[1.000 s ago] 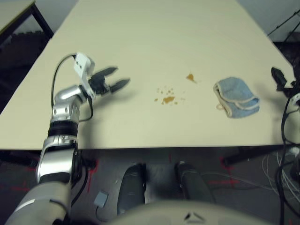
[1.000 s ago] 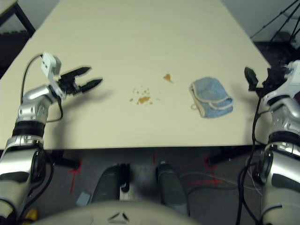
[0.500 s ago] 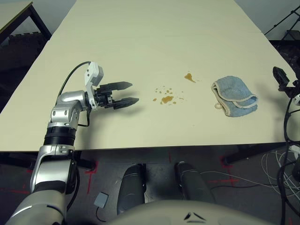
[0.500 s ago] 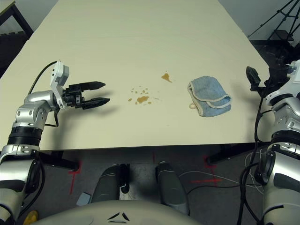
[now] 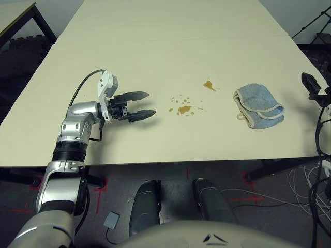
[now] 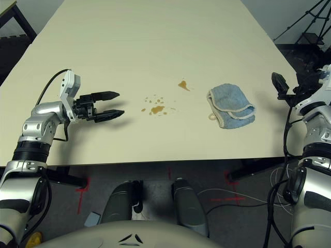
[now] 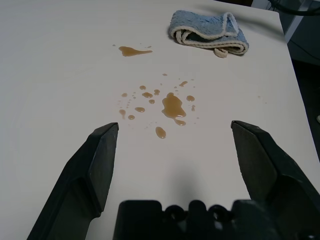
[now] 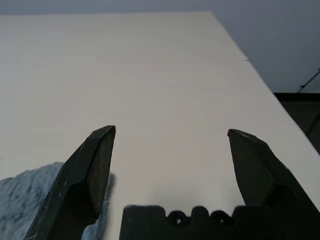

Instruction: Wipe the water off the table with a rag.

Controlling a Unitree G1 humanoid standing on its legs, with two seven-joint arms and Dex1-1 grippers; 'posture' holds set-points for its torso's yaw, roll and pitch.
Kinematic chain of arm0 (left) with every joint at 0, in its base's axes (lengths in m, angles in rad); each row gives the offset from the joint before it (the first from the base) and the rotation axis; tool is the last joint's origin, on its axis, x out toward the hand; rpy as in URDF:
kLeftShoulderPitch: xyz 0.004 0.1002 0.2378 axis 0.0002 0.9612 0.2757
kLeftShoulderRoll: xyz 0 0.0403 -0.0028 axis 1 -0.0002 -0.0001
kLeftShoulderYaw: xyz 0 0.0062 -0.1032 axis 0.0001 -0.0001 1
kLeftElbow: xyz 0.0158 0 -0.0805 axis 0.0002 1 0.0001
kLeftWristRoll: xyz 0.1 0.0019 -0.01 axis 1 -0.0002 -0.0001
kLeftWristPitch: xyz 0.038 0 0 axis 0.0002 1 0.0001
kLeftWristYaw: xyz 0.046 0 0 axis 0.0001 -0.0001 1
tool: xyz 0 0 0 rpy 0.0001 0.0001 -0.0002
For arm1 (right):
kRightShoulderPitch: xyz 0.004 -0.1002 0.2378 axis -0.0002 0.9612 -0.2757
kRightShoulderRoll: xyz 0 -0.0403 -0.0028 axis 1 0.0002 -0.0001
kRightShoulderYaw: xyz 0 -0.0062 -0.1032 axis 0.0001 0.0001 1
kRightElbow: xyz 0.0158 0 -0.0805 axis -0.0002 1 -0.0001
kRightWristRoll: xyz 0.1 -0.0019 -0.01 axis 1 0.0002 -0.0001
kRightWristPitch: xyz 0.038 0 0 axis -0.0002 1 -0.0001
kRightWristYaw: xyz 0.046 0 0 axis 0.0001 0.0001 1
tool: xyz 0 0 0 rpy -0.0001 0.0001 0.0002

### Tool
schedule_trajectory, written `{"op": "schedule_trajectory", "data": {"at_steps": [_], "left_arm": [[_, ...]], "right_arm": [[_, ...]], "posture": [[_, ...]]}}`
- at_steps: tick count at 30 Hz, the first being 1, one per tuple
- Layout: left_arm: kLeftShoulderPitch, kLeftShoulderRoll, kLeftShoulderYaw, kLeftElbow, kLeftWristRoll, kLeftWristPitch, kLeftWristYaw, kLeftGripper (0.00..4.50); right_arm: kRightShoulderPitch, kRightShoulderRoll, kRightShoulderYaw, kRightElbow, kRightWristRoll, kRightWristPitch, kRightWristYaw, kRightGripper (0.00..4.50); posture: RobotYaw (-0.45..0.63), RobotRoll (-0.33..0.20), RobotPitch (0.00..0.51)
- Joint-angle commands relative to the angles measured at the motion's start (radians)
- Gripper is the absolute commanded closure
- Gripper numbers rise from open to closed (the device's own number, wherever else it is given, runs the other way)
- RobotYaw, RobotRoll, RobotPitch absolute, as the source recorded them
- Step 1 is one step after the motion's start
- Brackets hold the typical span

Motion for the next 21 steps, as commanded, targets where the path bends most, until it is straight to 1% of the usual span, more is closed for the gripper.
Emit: {"op": "schedule_trajectory", "data": {"at_steps": [1, 5, 13, 16, 21], "left_arm": [[0.008, 0.008, -0.002, -0.024, 0.002, -0.008, -0.002, 0.0], [0.006, 0.004, 0.007, -0.028, -0.003, -0.009, 0.012, 0.0], [0.009, 0.002, 0.015, -0.043, -0.01, -0.001, 0.03, 0.0], [0.011, 0.004, 0.016, -0.048, -0.012, 0.0, 0.033, 0.0], [0.013, 0.006, 0.016, -0.051, -0.012, 0.0, 0.034, 0.0]], "right_arm": [[0.008, -0.038, 0.051, -0.078, 0.006, 0.144, 0.091, 0.04], [0.021, -0.07, 0.124, -0.161, -0.017, 0.28, 0.155, 0.04], [0.056, -0.071, 0.24, -0.266, -0.049, 0.439, 0.216, 0.04], [0.073, -0.058, 0.285, -0.291, -0.07, 0.47, 0.22, 0.04], [0.048, -0.016, 0.309, -0.231, -0.118, 0.441, 0.143, 0.04]], "posture": [[-0.28, 0.0, 0.123], [-0.27, 0.0, 0.124], [-0.25, 0.0, 0.123], [-0.25, 0.0, 0.122], [-0.25, 0.0, 0.123]]}}
